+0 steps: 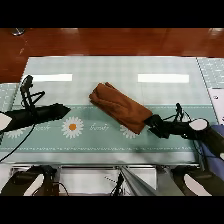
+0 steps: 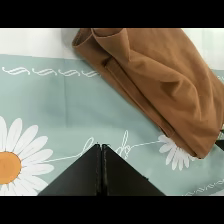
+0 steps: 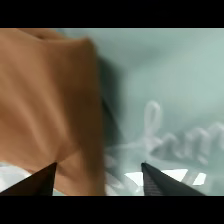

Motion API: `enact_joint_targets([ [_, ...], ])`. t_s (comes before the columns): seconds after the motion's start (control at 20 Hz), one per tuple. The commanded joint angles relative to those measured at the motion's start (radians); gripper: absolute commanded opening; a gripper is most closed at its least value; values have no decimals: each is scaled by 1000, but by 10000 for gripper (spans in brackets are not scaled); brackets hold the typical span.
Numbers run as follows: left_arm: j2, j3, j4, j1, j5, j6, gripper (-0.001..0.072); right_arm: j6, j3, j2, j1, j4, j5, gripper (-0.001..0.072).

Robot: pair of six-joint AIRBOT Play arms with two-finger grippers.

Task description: Fold the shirts.

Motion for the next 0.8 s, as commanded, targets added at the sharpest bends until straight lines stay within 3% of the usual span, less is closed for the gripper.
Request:
enact_joint_targets([
  [0.0,-32,-1,-3,0,0,0,35,-192,108,-225,27,167,-3,585],
  [0.05,-37,-1,-3,0,0,0,35,-205,158,-276,56,164,10,487],
  [0.15,-37,0,-3,0,0,0,35,-251,259,-344,99,145,41,124],
  [0.2,-37,-1,-3,0,0,0,35,-293,333,-365,102,117,77,19],
  [0.5,-37,-1,-2,0,0,10,35,-109,1055,-372,54,-243,493,18],
  [0.75,-37,-1,-2,0,-1,13,35,17,1530,-372,9,-474,771,18],
])
